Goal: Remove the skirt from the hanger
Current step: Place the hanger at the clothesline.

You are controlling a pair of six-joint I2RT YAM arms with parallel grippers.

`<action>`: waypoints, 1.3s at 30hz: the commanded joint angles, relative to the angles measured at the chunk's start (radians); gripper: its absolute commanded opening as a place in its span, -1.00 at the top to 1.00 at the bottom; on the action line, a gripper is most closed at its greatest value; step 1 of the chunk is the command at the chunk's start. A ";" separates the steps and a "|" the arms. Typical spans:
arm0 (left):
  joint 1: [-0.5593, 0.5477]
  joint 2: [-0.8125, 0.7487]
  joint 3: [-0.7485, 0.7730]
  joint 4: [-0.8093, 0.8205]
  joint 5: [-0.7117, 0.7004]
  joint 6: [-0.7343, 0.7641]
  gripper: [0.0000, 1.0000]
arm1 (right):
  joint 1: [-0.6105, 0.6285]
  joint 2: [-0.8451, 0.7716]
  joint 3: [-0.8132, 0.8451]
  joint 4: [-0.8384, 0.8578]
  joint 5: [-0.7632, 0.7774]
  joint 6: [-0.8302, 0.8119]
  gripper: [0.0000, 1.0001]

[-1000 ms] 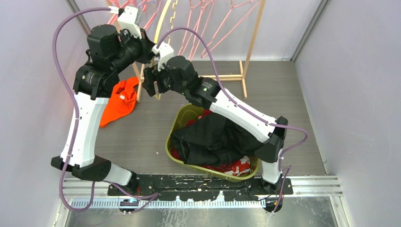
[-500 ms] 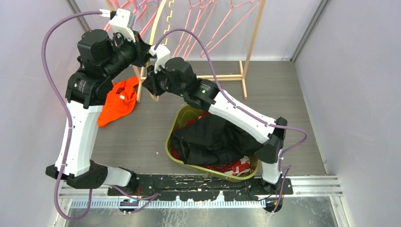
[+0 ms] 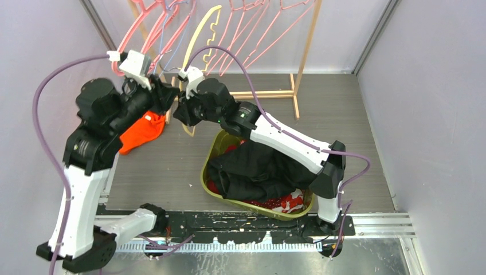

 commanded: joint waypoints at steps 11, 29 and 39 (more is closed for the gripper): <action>-0.015 -0.168 -0.074 -0.020 -0.018 0.030 0.42 | -0.036 -0.053 0.069 0.103 -0.083 0.039 0.98; -0.014 -0.179 -0.062 -0.068 -0.063 0.040 0.44 | -0.137 0.109 0.240 0.293 -0.343 0.334 0.98; -0.014 -0.169 -0.042 -0.099 -0.076 0.054 0.45 | -0.167 0.189 0.347 0.310 -0.350 0.347 0.98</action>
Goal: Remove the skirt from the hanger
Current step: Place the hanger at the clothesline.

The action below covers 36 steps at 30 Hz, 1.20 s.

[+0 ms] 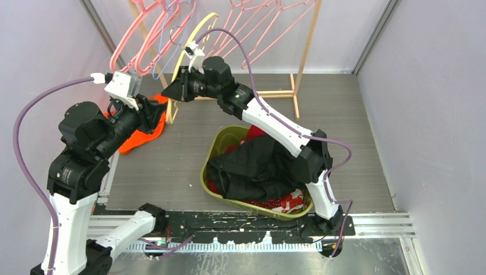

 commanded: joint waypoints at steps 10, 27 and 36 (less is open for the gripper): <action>0.001 0.009 0.068 -0.046 -0.016 0.021 0.45 | -0.109 0.125 0.384 0.153 0.021 0.057 0.98; 0.000 0.029 0.085 -0.053 -0.048 0.047 0.45 | -0.202 0.168 0.423 0.184 0.043 0.089 0.98; 0.000 0.111 0.103 0.019 -0.027 0.047 0.46 | -0.229 0.205 0.498 0.191 0.049 0.121 0.98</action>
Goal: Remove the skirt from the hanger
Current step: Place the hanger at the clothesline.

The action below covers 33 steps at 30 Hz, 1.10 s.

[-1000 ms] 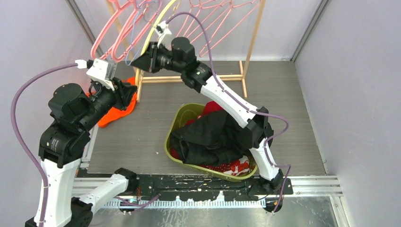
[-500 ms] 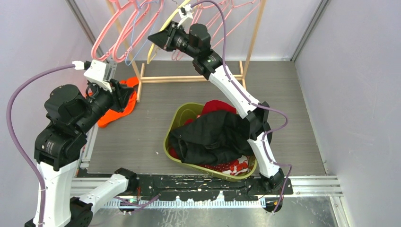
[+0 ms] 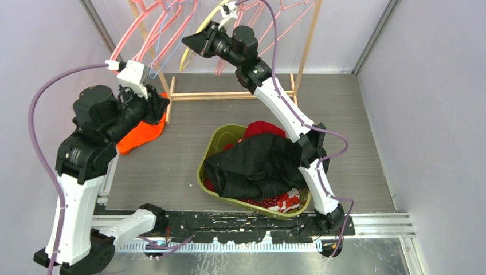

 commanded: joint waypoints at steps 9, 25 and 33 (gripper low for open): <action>0.001 0.159 0.003 0.276 0.056 0.066 0.45 | -0.021 -0.080 -0.031 0.094 -0.050 0.065 0.98; 0.001 0.308 -0.021 0.431 0.072 0.101 0.22 | -0.021 -0.225 -0.153 0.058 -0.099 0.069 0.98; 0.001 0.343 -0.043 0.513 0.083 0.086 0.19 | -0.011 -0.302 -0.259 0.077 -0.120 0.104 0.98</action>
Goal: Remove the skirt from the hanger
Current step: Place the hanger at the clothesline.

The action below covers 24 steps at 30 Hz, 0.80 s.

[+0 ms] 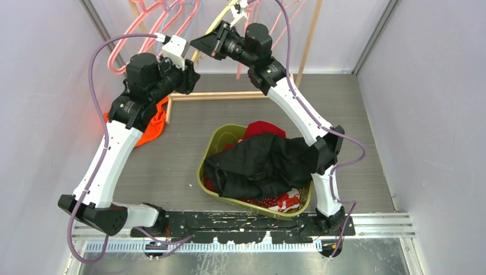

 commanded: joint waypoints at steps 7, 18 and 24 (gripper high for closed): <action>0.001 0.062 0.010 0.198 0.021 -0.019 0.18 | 0.013 -0.137 -0.079 0.074 -0.046 0.021 0.98; -0.001 0.035 0.045 0.198 0.058 -0.072 0.14 | 0.019 -0.161 -0.119 0.066 -0.050 0.007 0.97; 0.001 -0.031 0.024 0.159 0.034 -0.045 0.12 | 0.018 -0.164 -0.123 0.065 -0.049 0.003 0.98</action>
